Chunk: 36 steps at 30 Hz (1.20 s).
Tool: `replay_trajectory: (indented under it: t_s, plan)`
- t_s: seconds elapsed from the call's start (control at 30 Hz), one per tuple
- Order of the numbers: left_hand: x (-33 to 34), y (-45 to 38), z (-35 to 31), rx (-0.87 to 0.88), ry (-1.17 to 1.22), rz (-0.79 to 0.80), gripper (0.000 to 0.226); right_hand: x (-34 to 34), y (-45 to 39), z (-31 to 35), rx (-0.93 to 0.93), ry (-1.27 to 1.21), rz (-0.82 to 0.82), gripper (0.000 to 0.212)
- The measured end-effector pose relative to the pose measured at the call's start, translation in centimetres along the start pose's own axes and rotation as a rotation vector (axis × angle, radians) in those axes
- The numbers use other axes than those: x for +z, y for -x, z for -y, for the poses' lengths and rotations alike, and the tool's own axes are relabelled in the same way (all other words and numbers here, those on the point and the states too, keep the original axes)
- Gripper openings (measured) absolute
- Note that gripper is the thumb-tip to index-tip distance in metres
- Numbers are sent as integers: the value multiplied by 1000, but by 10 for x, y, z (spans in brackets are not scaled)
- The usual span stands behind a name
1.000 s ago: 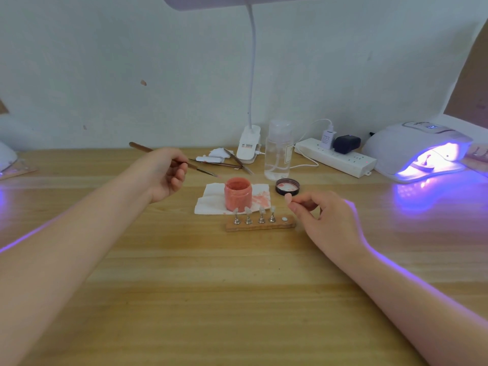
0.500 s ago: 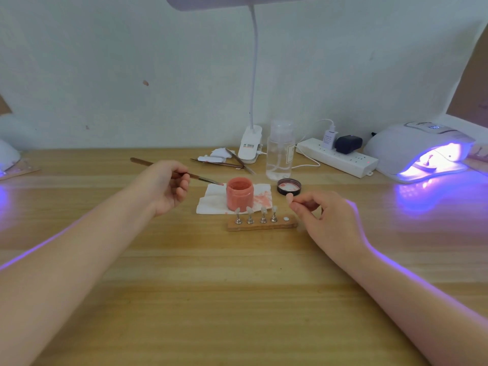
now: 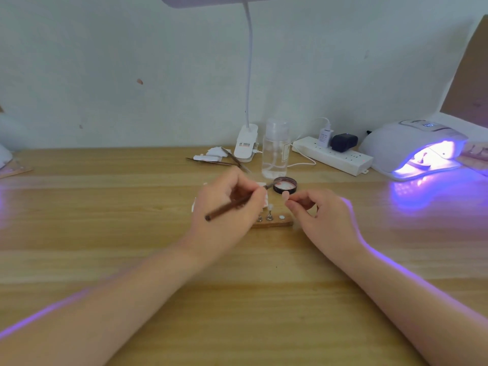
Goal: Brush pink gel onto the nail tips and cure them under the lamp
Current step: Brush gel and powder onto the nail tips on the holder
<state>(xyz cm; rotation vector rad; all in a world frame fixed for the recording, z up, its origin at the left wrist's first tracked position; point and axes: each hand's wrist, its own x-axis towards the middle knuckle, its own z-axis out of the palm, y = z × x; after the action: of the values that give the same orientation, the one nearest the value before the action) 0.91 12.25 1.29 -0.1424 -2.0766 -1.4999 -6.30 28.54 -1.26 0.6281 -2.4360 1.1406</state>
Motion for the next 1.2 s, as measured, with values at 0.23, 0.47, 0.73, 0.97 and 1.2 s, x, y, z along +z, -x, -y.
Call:
replay_trajectory:
  t_s: [0.23, 0.47, 0.73, 0.97, 1.2]
  plan:
    - [6, 8, 19, 191, -128, 15, 10, 0, -1, -1, -33, 18, -15, 5]
    - [8, 15, 24, 224, -153, 50, 24, 1, -1, -1, -33, -9, -31, 5]
    - [8, 16, 23, 242, -161, 68, 21, 0, 0, -2, -37, 1, -34, 5]
    - [6, 19, 19, 273, -121, 76, 19, 1, -1, -3, 6, -45, -21, 5]
    - [10, 17, 22, 234, -145, 52, 18, 1, -1, -2, -22, -30, -15, 6]
